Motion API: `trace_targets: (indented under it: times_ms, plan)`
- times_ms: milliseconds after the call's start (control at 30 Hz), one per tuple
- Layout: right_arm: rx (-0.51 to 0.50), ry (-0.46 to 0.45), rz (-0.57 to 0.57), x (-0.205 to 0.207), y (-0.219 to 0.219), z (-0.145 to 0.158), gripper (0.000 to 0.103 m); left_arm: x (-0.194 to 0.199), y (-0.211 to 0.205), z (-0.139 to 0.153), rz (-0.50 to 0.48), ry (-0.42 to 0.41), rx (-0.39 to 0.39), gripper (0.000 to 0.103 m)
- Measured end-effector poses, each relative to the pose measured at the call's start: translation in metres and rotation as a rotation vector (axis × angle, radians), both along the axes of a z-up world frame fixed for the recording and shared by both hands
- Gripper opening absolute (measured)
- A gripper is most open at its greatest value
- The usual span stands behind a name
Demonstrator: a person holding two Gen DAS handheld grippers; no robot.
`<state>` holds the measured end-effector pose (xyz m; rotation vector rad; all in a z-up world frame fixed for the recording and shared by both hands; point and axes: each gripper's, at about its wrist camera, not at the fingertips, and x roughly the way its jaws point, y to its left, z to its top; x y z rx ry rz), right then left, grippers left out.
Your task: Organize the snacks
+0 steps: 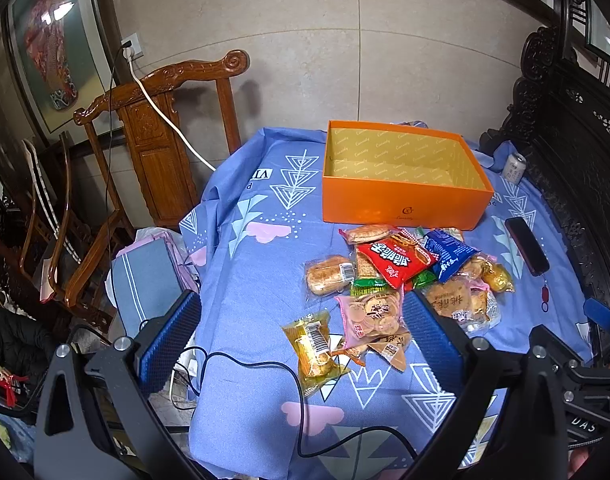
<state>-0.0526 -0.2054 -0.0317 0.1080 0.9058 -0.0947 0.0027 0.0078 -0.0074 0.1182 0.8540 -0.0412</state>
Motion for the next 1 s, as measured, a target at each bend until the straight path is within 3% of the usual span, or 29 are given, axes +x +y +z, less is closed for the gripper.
trace_targets:
  times_ms: [1000]
  plan:
    - [0.000,0.007,0.001,0.0031,0.0017,-0.0023,0.100,0.0011,-0.0010,-0.0005,0.001,0.005,0.001,0.099]
